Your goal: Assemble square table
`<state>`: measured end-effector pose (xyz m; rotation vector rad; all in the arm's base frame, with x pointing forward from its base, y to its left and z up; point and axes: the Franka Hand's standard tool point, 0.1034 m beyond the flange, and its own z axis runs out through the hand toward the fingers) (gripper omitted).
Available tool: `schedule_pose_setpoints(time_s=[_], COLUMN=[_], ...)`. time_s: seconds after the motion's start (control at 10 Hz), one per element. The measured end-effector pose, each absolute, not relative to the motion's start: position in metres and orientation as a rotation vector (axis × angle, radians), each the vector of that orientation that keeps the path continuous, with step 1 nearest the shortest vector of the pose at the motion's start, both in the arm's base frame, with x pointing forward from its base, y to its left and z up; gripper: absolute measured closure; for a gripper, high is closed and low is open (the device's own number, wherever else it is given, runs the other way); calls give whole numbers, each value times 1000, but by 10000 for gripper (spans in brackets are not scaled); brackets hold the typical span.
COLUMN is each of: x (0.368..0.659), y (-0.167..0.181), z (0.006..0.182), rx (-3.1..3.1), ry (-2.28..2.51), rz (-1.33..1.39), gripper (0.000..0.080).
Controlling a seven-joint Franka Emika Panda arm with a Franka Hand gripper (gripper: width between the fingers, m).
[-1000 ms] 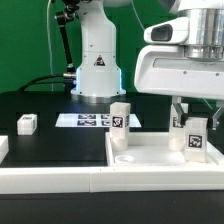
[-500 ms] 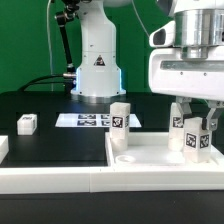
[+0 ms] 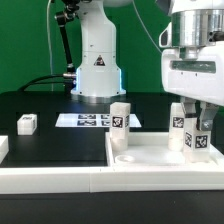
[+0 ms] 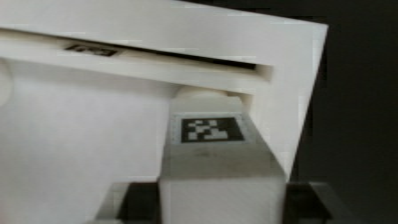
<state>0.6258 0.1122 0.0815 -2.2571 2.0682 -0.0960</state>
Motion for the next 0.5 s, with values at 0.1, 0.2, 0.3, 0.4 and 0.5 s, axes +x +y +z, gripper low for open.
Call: schedule_pose_setpoints(time_s=[0.1, 0.2, 0.3, 0.4, 0.5], x=[626, 626, 626, 626, 626], y=[113, 113, 113, 114, 118], z=[81, 81, 81, 81, 82], rx=[-2217, -2130, -2067, -2022, -1835], ry=[2109, 2194, 2251, 2289, 2421], rz=[-93, -88, -84, -83, -100], gripper=[509, 509, 509, 509, 509])
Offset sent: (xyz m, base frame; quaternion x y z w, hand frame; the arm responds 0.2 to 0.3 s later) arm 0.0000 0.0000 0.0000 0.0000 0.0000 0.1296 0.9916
